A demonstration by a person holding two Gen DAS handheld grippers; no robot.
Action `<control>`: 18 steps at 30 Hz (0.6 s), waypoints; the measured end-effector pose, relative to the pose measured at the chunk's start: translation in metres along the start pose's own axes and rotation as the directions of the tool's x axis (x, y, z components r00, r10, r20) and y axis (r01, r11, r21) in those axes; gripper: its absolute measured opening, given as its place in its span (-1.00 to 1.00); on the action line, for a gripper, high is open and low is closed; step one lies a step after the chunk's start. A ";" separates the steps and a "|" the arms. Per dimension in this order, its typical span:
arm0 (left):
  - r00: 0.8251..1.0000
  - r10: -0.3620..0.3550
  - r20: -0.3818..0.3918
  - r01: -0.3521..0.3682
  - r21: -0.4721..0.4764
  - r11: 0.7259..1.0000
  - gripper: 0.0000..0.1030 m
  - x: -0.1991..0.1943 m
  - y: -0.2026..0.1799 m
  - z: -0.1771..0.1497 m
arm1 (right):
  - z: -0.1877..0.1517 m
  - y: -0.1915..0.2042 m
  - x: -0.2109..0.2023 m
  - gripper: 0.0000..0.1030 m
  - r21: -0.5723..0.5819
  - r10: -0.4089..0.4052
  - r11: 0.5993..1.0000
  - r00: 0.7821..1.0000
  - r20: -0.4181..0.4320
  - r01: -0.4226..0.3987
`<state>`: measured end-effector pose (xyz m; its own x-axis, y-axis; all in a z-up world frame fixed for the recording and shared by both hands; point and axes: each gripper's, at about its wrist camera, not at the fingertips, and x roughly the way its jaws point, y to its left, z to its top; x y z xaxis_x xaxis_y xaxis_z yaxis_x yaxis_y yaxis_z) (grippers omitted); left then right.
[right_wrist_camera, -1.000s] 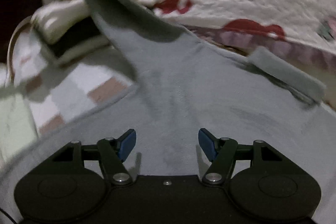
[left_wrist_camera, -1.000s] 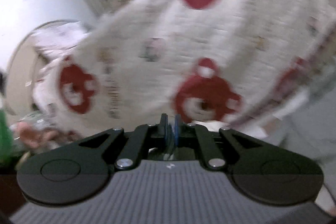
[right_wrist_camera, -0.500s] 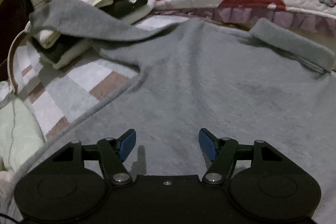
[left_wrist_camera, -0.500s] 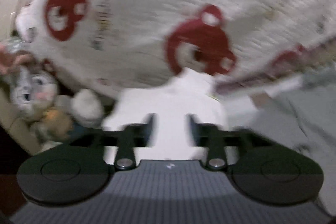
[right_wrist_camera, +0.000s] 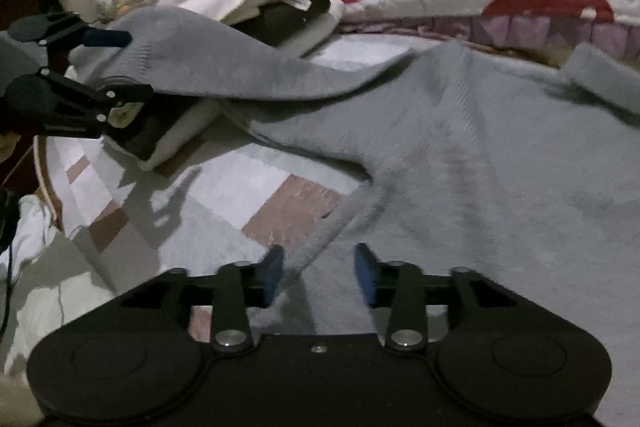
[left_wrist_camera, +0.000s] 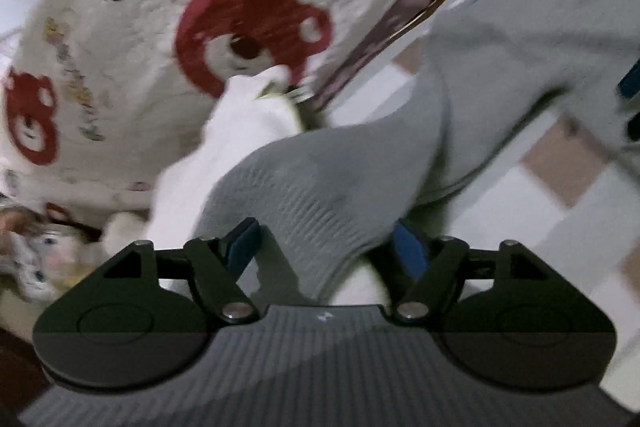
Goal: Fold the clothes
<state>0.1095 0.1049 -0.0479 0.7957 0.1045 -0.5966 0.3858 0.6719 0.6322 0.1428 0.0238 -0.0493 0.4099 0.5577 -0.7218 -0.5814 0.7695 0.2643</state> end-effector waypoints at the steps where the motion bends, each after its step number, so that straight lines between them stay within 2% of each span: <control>1: 1.000 0.001 -0.001 -0.001 -0.002 1.000 0.63 0.001 0.000 -0.002 | 0.000 0.002 0.000 0.00 0.021 -0.005 1.000 1.000 0.008 0.005; 2: 1.000 -0.014 0.003 0.014 -0.011 1.000 0.67 0.001 0.000 -0.004 | -0.002 0.006 0.000 0.02 0.019 -0.011 1.000 1.000 0.008 0.011; 3: 1.000 -0.010 0.004 0.010 -0.019 1.000 0.73 0.001 0.002 -0.005 | -0.004 0.010 0.000 0.14 0.007 -0.017 1.000 1.000 0.004 0.017; 5: 1.000 0.004 0.006 -0.004 -0.033 0.999 0.73 0.003 0.006 -0.007 | -0.008 0.018 0.000 0.28 -0.017 -0.030 0.999 1.000 -0.002 0.030; 6: 1.000 0.015 0.005 -0.014 -0.045 0.999 0.70 0.000 0.008 -0.008 | -0.010 0.023 0.000 0.28 -0.029 -0.037 0.999 0.999 -0.006 0.037; 10: 1.000 0.009 0.009 -0.008 -0.145 0.989 0.00 0.001 0.026 -0.007 | -0.024 0.030 0.011 0.34 -0.111 -0.108 0.989 0.993 -0.052 0.102; 11: 1.000 -0.007 0.019 0.010 -0.171 0.985 -0.08 -0.003 0.031 -0.007 | -0.027 0.030 0.011 0.38 -0.121 -0.103 0.988 0.994 -0.042 0.097; 13: 0.999 -0.029 0.042 0.037 -0.208 0.977 -0.42 -0.010 0.040 -0.004 | -0.030 0.030 0.011 0.41 -0.143 -0.095 0.986 0.995 -0.031 0.090; 14: 0.998 -0.035 0.054 0.046 -0.218 0.975 -0.51 -0.014 0.044 -0.002 | -0.030 0.029 0.010 0.43 -0.144 -0.086 0.986 0.996 -0.030 0.081; 15: 0.997 -0.024 0.070 0.038 -0.217 0.975 -0.62 -0.019 0.047 0.000 | -0.030 0.028 0.010 0.56 -0.140 -0.075 0.988 0.997 -0.028 0.070; 17: 0.995 0.012 0.099 0.010 -0.217 0.976 -0.64 -0.027 0.054 0.006 | -0.030 0.022 0.010 0.76 -0.096 -0.003 0.995 1.000 -0.023 0.000; 18: 0.994 0.029 0.105 -0.005 -0.221 0.975 -0.66 -0.026 0.060 0.009 | -0.029 0.021 0.010 0.76 -0.084 0.010 0.996 1.000 -0.018 -0.011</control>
<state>0.1161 0.1361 0.0100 0.8509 0.0465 -0.5232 0.2693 0.8166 0.5106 0.1143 0.0364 -0.0700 0.3913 0.5592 -0.7309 -0.6428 0.7344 0.2177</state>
